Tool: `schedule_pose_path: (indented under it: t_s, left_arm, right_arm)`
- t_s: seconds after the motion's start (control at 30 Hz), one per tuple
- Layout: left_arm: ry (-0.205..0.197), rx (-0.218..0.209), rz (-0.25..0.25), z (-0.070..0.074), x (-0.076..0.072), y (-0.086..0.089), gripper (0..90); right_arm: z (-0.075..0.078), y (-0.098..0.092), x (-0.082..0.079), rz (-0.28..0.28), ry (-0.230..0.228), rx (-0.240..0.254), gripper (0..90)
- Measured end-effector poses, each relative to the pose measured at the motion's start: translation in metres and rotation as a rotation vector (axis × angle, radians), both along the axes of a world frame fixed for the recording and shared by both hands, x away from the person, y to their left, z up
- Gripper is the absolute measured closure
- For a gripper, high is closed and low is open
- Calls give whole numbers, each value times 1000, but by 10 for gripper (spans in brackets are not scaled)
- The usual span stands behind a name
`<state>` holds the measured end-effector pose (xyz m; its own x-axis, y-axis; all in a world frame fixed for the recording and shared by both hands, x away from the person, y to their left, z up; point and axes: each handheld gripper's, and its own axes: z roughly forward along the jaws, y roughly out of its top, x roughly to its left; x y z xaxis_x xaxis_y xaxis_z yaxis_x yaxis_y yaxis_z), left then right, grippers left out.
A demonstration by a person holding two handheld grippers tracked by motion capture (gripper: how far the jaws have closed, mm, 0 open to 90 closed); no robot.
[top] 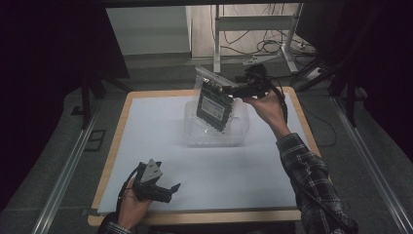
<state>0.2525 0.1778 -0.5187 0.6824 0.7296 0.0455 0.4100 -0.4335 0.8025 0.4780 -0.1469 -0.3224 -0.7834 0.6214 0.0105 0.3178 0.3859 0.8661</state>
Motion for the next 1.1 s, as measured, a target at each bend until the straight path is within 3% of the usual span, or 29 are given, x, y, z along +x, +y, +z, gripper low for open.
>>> schedule_pose_path:
  t_s: [0.3, 0.7, 1.1]
  left_arm:
    - [31, -64, -14, 2, -1, 3, 3]
    - [12, -40, -17, 2, -3, 2, 3]
    - [10, -21, -15, 1, -3, 1, 3]
  right_arm:
    - [1, -7, -13, 9, -7, -6, 211]
    - [-7, -12, -27, 30, -5, -30, 139]
    - [-20, -22, -39, 44, 11, -19, 114]
